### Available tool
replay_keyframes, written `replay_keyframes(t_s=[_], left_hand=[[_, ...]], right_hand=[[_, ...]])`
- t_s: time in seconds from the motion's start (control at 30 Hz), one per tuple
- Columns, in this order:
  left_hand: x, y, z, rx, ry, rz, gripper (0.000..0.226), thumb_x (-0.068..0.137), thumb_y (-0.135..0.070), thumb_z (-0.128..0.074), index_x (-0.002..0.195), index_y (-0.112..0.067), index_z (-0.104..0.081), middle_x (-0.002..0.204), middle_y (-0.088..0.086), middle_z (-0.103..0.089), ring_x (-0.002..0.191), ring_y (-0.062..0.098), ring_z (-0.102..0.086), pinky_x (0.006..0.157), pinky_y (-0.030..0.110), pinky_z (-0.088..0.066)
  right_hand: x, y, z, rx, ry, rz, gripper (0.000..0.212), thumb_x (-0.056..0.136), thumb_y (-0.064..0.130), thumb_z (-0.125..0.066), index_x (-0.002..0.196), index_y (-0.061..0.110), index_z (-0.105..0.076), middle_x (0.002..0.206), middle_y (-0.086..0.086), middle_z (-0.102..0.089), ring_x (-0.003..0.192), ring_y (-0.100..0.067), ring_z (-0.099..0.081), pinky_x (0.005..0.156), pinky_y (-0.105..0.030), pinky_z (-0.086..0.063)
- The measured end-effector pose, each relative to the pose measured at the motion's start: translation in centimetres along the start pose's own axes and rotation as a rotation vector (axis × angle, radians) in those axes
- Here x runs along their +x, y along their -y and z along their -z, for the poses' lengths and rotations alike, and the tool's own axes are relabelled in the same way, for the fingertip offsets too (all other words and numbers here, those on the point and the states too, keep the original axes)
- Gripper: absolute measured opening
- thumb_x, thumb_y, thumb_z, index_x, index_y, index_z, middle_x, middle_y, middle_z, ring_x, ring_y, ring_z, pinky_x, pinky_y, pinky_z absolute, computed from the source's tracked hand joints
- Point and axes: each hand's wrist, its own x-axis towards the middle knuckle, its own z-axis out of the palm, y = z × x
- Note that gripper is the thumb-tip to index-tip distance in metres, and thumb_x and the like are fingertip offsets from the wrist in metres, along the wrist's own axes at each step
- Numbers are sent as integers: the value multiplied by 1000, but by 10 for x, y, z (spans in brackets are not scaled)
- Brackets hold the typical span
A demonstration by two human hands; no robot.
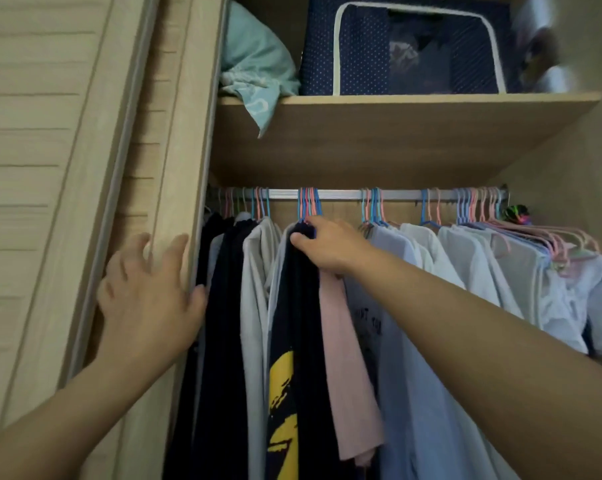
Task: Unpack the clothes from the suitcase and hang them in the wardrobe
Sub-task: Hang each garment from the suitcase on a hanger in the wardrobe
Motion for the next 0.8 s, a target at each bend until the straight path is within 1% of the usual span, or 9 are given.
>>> replay_keyframes(t_s=[0.1,0.23,0.37,0.47,0.53,0.57,0.63,0.7,0.8], left_hand=[[-21,36,2,-136,238,262,91,86,-57,-67,158,-32,-16,153,27,-25,140,48,-30,113,62,-32],[-36,38,0,-173,400,367,90,89,-61,-62,154,-13,-23,143,27,-33,129,47,-43,104,53,-41],[-39,31,1,-143,427,353,83,91,-61,-59,146,-5,-33,136,28,-38,123,47,-45,99,50,-42],[-38,25,3,-162,474,321,67,95,-53,-57,137,-4,-38,131,29,-42,119,48,-47,98,48,-42],[-41,15,3,-176,503,293,54,96,-45,-58,130,-6,-40,127,25,-44,117,47,-48,93,45,-40],[-43,8,2,-195,512,287,50,96,-42,-58,128,-8,-40,126,23,-43,117,46,-48,91,45,-39],[-48,-8,-1,-228,518,256,48,94,-36,-59,126,-8,-39,123,21,-41,118,47,-46,93,46,-39],[-54,-26,-4,-269,519,212,51,92,-35,-59,129,-7,-37,116,15,-37,119,45,-45,92,45,-39],[-68,-51,-8,-332,551,123,57,93,-35,-55,139,-10,-33,112,5,-31,115,37,-45,83,40,-37]], right_hand=[[-1,18,-19,-220,-31,-39,46,98,35,-45,141,19,-45,135,-22,-53,116,-41,-56,90,-42,-48],[-5,3,-4,-431,-164,-123,31,94,7,-46,120,7,-64,119,-17,-67,110,-38,-64,86,-43,-53],[-10,-24,20,-452,-109,-86,25,99,17,-48,115,8,-64,115,-20,-66,108,-40,-63,85,-41,-50],[-29,-50,29,-414,-358,4,28,102,31,-41,108,13,-62,102,-20,-66,93,-42,-64,70,-40,-44],[-54,-68,28,-371,-464,-16,26,97,30,-43,111,14,-59,106,-18,-64,91,-43,-63,72,-43,-51],[-68,-77,24,-332,-435,-41,32,95,32,-45,118,14,-59,112,-17,-61,97,-42,-61,79,-45,-52],[-105,-92,7,-248,-283,-133,56,90,45,-45,137,17,-52,129,-18,-50,118,-41,-49,99,-46,-43],[-145,-105,-15,-255,-144,-204,76,88,59,-48,153,26,-30,154,-15,-24,140,-39,-25,116,-47,-26],[-184,-125,-39,-163,-18,-260,102,85,62,-62,157,36,6,163,-3,21,151,-31,10,124,-45,-7]])
